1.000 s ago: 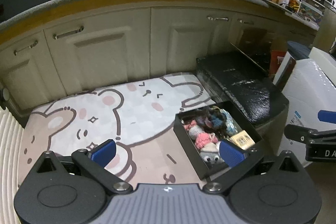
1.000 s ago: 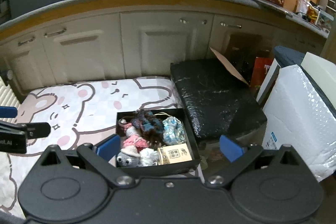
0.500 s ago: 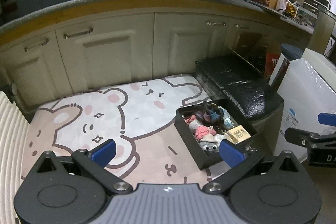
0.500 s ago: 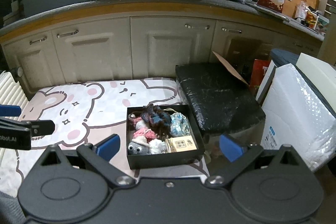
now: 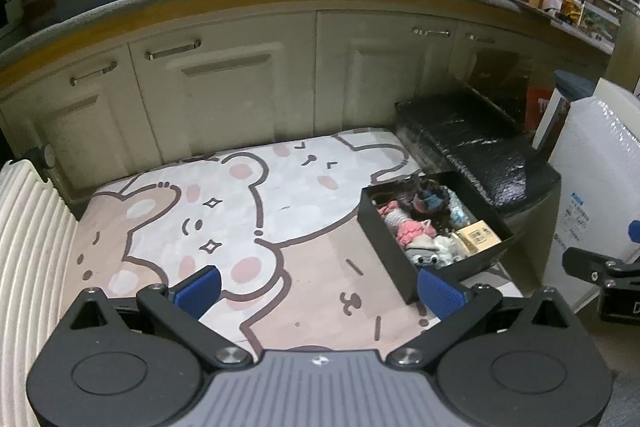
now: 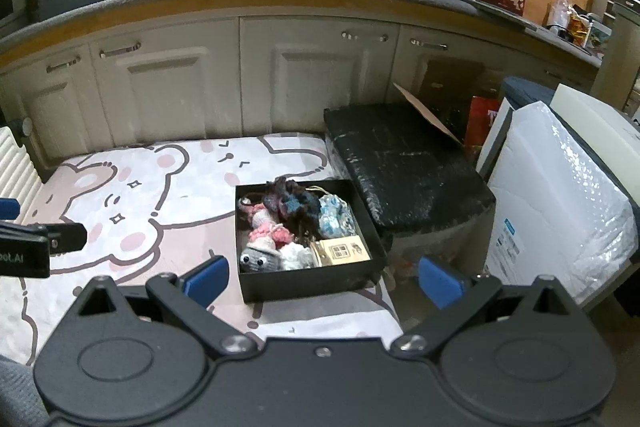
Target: Organize objects
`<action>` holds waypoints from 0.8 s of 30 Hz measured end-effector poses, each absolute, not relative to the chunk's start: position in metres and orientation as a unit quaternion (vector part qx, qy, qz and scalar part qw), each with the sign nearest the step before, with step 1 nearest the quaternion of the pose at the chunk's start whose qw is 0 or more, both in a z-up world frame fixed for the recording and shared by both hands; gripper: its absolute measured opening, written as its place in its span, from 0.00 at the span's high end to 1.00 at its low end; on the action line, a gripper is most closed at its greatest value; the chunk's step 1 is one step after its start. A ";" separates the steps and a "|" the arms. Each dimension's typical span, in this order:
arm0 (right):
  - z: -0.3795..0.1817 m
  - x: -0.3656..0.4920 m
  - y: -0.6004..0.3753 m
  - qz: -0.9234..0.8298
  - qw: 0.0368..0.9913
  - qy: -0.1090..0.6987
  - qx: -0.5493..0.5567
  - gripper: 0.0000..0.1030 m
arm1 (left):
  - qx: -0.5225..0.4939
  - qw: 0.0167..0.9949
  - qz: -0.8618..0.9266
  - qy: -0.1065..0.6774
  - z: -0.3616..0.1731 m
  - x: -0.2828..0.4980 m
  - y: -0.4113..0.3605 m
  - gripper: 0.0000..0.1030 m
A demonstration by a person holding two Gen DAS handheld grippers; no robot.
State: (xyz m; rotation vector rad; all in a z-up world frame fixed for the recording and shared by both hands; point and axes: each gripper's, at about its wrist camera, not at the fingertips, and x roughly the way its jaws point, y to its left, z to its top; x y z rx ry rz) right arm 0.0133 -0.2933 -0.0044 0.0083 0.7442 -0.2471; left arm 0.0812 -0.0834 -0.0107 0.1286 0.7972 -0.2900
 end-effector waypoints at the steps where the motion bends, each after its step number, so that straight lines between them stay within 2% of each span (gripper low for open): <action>1: -0.005 0.013 -0.293 -0.122 0.924 0.362 0.004 0.01 | 0.069 0.910 -0.137 0.385 -0.011 0.081 -0.084 0.00; 24: -0.010 0.014 -0.291 -0.140 0.921 0.363 0.003 0.01 | 0.080 0.909 -0.119 0.392 -0.017 0.079 -0.079 0.00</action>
